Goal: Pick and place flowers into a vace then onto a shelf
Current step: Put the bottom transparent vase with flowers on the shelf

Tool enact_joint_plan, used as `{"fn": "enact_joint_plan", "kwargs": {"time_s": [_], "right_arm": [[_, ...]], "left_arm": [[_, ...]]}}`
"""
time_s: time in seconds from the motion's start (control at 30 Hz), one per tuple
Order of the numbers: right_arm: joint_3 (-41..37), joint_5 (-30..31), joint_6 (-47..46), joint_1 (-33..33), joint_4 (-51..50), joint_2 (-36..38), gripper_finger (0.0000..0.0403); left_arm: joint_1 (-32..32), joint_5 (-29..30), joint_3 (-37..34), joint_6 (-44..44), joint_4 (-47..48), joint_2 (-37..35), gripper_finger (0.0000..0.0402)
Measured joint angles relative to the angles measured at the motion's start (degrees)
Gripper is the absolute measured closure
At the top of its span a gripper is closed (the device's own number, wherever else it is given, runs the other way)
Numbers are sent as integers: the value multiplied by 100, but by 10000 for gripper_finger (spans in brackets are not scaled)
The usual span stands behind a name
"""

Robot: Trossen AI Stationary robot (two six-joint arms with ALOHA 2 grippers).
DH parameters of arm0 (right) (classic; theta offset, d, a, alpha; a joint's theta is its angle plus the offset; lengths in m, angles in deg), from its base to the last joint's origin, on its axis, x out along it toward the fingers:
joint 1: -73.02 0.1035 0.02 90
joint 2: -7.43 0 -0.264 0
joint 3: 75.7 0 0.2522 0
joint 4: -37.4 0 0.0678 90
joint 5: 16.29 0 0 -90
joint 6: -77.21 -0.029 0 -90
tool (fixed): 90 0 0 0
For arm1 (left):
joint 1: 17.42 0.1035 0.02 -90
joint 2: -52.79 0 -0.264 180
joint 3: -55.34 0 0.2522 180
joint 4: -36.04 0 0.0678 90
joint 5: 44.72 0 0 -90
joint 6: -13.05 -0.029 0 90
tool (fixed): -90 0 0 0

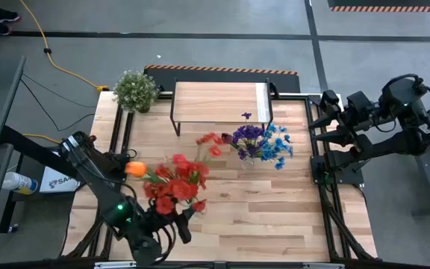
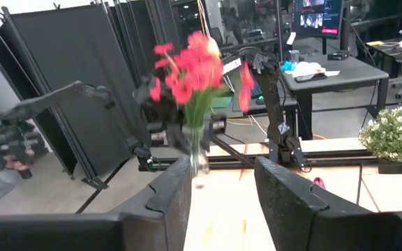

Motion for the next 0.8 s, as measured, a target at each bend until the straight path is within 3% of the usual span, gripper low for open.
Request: {"fn": "enact_joint_plan", "kwargs": {"time_s": [0.2,0.4,0.8], "right_arm": [[0,0,37,0,-1,61,256],[0,-87,59,0,-3,66,252],[0,-87,192,0,-6,64,254]], "left_arm": [[99,858,1267,-834,535,0,202],[686,967,2276,-1993,550,2,202],[2597,-198,3443,-3612,579,2,202]]}}
